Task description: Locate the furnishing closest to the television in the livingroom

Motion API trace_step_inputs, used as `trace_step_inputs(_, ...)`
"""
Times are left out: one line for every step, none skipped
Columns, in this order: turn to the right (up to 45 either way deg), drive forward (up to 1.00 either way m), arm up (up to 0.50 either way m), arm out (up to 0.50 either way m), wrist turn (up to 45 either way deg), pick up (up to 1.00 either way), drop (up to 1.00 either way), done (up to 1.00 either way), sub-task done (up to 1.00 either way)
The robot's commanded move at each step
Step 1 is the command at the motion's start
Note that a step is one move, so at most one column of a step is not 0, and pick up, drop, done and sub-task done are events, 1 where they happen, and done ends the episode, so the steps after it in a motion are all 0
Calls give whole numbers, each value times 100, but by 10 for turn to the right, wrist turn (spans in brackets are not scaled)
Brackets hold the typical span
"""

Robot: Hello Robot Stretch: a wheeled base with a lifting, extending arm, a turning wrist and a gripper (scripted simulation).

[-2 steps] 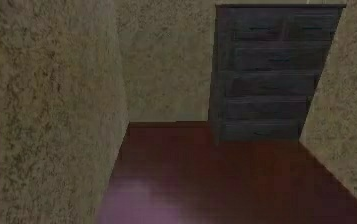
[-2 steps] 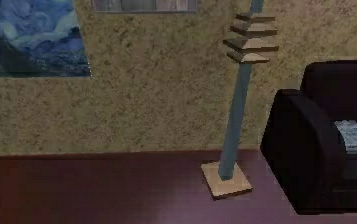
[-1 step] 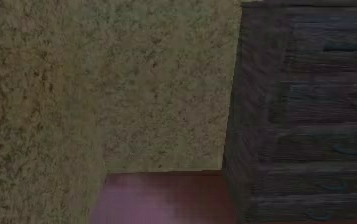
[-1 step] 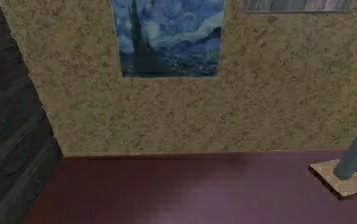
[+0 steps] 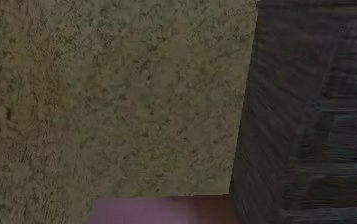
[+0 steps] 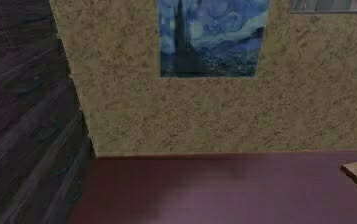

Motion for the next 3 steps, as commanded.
trace_step_inputs(450, 0, 0, 0, 0, 0, 0, 0, 0)
trace_step_inputs(450, 0, 0, 0, 0, 0, 0, 0, 0)
trace_step_inputs(450, 0, 0, 0, 0, 0, 0, 0, 0)
